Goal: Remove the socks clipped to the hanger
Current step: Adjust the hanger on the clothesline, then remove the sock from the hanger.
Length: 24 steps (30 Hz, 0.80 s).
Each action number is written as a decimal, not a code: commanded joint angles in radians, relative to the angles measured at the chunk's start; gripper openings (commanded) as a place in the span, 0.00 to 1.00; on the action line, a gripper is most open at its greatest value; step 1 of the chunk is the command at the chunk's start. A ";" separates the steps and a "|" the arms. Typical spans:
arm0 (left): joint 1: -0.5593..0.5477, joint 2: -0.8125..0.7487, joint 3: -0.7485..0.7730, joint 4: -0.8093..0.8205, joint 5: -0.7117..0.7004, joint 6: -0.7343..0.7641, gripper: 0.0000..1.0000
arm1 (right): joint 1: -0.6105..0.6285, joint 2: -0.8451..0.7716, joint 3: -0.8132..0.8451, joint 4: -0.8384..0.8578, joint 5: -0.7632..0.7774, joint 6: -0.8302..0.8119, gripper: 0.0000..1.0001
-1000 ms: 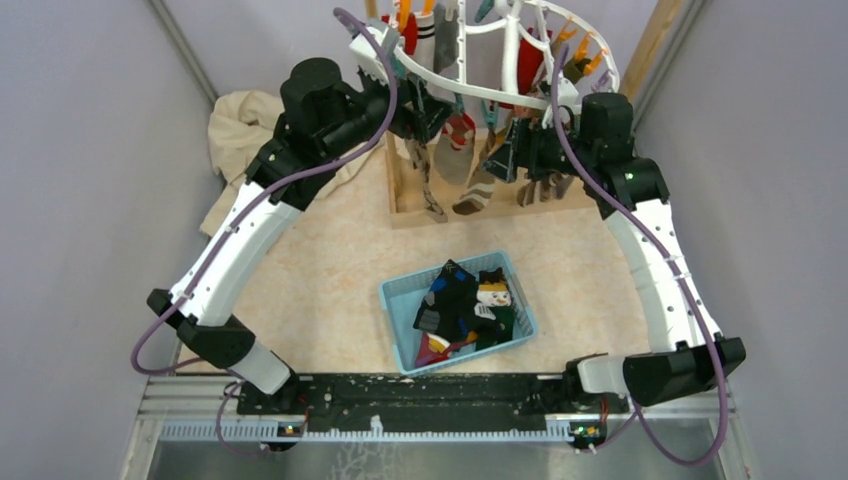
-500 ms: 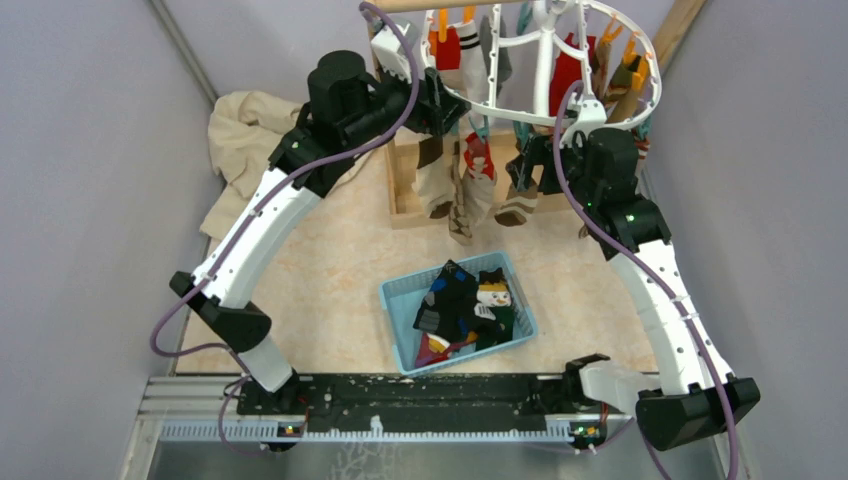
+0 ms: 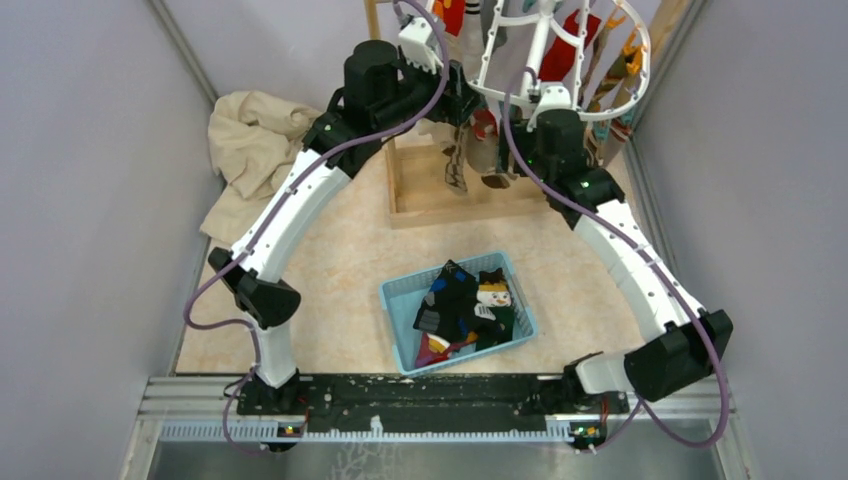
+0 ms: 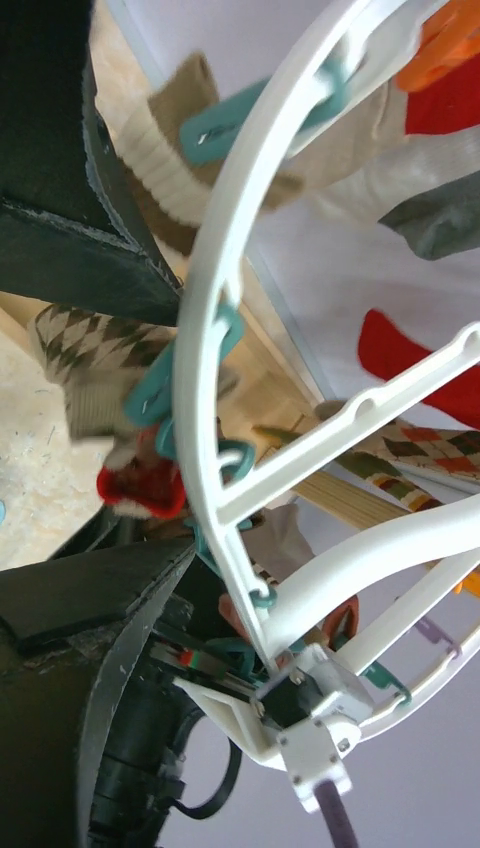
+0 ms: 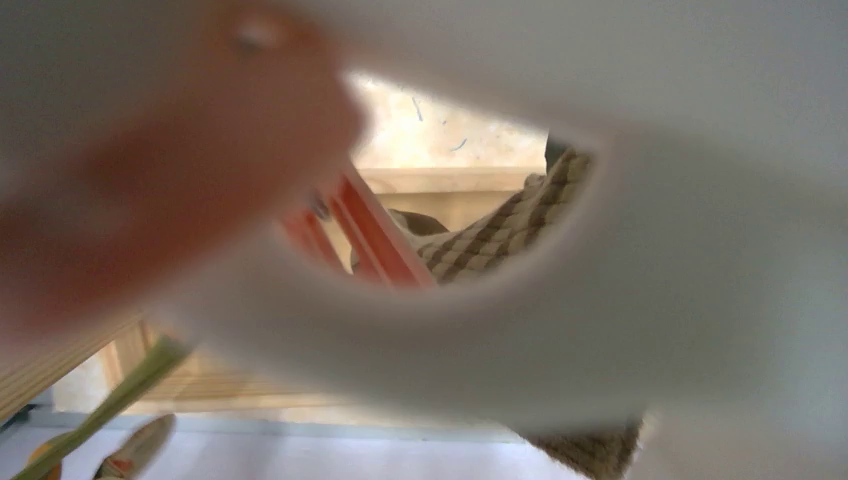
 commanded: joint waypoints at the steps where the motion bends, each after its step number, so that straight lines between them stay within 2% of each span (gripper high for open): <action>1: -0.003 0.027 0.041 -0.006 -0.010 0.020 0.83 | 0.065 0.049 0.085 0.004 0.235 -0.046 0.80; 7: -0.003 0.066 0.090 -0.051 -0.052 0.022 0.83 | 0.078 0.042 0.058 0.056 0.277 -0.053 0.81; 13: -0.003 0.074 0.102 -0.054 -0.077 0.020 0.83 | 0.076 -0.025 0.016 0.062 0.199 -0.070 0.82; 17: -0.003 0.074 0.101 -0.071 -0.077 0.037 0.83 | 0.078 -0.060 -0.111 0.146 0.252 -0.055 0.83; 21: -0.003 0.062 0.082 -0.077 -0.078 0.052 0.83 | 0.078 -0.058 -0.252 0.373 0.373 -0.073 0.83; 24: -0.003 0.058 0.086 -0.078 -0.087 0.059 0.83 | 0.078 -0.032 -0.264 0.416 0.414 -0.079 0.83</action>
